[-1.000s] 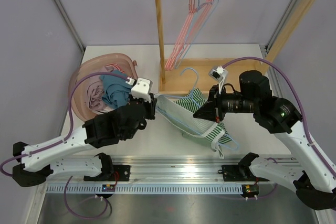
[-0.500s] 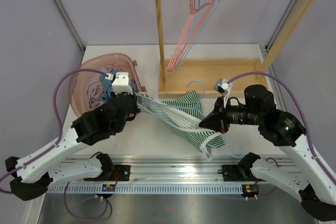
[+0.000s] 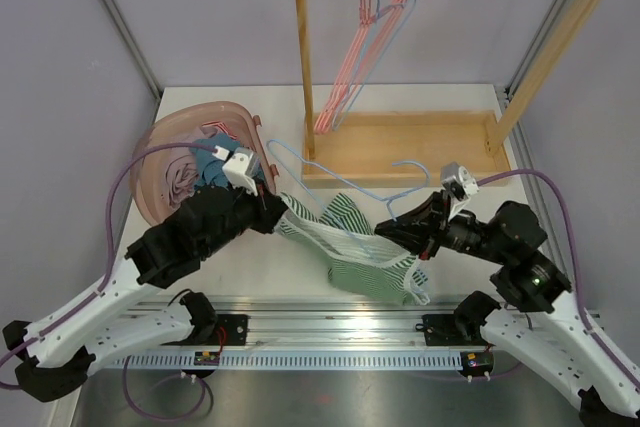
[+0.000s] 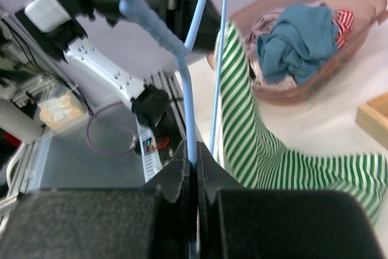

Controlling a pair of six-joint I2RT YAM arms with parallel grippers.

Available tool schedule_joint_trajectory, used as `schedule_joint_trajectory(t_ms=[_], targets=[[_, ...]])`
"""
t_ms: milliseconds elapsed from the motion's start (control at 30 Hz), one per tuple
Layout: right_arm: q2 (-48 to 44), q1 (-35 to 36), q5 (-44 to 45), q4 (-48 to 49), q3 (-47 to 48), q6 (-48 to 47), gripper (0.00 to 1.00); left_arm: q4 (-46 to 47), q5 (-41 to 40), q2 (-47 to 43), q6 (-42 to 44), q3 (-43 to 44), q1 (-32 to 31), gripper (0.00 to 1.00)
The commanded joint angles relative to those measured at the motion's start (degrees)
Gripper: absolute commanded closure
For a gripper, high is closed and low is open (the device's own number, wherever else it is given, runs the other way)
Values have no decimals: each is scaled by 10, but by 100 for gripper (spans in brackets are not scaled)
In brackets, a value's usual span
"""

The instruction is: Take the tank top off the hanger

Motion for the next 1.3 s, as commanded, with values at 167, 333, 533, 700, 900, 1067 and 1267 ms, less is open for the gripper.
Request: schedule_joint_trajectory(t_ms=[167, 333, 533, 700, 900, 1067, 1267], targets=[[40, 3, 96, 580, -118, 137, 100, 84, 144, 30, 73, -39, -104, 100], [-20, 3, 233, 456, -107, 66, 100, 65, 16, 35, 24, -85, -117, 100], [-49, 3, 378, 16, 43, -7, 100, -36, -148, 42, -50, -64, -116, 95], [11, 3, 558, -186, 169, 16, 100, -72, -167, 61, -54, -27, -115, 73], [186, 3, 638, -328, 359, -8, 100, -97, -128, 71, -27, 29, -116, 4], [335, 3, 675, -347, 530, -56, 100, -137, -90, 63, -10, 59, -116, 1], [505, -2, 674, -377, 739, -117, 100, -163, -75, 32, 2, 58, -116, 1]])
